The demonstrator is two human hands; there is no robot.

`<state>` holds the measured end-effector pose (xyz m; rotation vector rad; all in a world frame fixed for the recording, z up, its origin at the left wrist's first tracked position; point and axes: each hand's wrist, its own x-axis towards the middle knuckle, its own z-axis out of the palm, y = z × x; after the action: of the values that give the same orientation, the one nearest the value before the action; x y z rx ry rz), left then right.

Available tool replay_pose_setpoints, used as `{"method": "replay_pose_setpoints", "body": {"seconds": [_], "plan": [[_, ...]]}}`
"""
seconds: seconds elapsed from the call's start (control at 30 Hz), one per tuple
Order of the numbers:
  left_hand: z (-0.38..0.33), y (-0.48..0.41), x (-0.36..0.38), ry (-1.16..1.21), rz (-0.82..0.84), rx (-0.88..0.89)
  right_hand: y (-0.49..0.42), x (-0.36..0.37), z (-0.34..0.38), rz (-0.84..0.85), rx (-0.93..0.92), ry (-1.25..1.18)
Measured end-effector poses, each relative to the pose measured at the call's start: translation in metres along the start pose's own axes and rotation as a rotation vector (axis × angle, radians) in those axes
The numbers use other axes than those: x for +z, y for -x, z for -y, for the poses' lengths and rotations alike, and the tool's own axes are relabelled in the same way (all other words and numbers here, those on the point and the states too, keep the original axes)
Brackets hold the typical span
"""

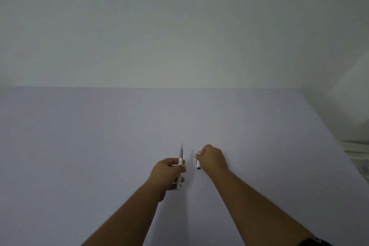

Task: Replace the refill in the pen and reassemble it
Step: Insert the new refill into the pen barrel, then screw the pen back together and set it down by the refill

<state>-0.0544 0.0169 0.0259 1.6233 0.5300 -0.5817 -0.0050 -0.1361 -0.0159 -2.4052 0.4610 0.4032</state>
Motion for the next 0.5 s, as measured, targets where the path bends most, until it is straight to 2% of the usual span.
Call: {"method": "replay_pose_setpoints", "body": {"seconds": [0.13,0.27,0.4,0.5], "plan": [[0.0,-0.008,-0.002,0.001,0.023,-0.01,-0.006,0.016,0.002,-0.027,0.01,0.13],[0.003,-0.015,-0.007,-0.036,0.034,-0.014,-0.008,0.026,0.004,-0.08,0.027,0.084],[0.005,-0.016,-0.013,-0.073,0.047,-0.006,-0.009,0.019,0.013,-0.048,0.009,-0.163],[0.003,-0.014,-0.012,-0.105,0.057,0.006,-0.009,0.003,0.022,0.032,0.064,-0.631]]}}
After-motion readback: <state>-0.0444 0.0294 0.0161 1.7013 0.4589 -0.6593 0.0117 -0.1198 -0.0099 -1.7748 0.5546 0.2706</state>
